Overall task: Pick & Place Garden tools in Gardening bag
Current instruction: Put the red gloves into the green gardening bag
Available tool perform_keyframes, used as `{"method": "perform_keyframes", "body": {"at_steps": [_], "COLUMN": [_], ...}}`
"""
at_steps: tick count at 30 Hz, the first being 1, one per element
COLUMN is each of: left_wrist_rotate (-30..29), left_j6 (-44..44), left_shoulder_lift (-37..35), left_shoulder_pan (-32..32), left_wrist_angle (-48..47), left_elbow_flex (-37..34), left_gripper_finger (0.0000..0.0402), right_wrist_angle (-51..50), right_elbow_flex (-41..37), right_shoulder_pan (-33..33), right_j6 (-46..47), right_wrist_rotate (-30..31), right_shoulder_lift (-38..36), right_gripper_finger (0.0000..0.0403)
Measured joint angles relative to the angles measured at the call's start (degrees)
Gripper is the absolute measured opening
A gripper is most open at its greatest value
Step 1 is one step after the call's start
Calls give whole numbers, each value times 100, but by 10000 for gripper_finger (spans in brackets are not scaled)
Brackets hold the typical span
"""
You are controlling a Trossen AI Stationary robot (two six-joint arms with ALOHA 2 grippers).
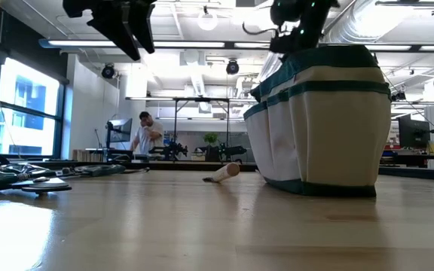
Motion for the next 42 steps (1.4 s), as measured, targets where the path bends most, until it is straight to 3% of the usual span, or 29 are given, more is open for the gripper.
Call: {"method": "perform_keyframes", "body": {"at_steps": [5,11,17,26,37,42], "left_wrist_rotate": [154,288,340,345,237,153], "left_j6": [11,139,170,192,968,1026], "left_shoulder_lift": [19,20,20,20,20,20], "left_shoulder_pan": [0,0,0,0,0,0], "left_wrist_angle": [132,315,309,445,1375,1555], "left_elbow_flex": [0,0,0,-18,-1107,-1213], "left_gripper_finger": [253,253,253,253,253,253], "right_wrist_angle": [323,372,406,764,762,731], "right_elbow_flex": [0,-2,-2,-2,0,13], "right_shoulder_pan": [-384,-841,-1091,-1044,-1010,-1007], "right_j6": [613,1461,1475,1521,1521,1521], "right_wrist_rotate": [-140,-301,-589,-519,-232,-188], "right_shoulder_lift": [402,1013,1496,1972,2442,2782], "right_gripper_finger": [223,230,230,230,230,230]}}
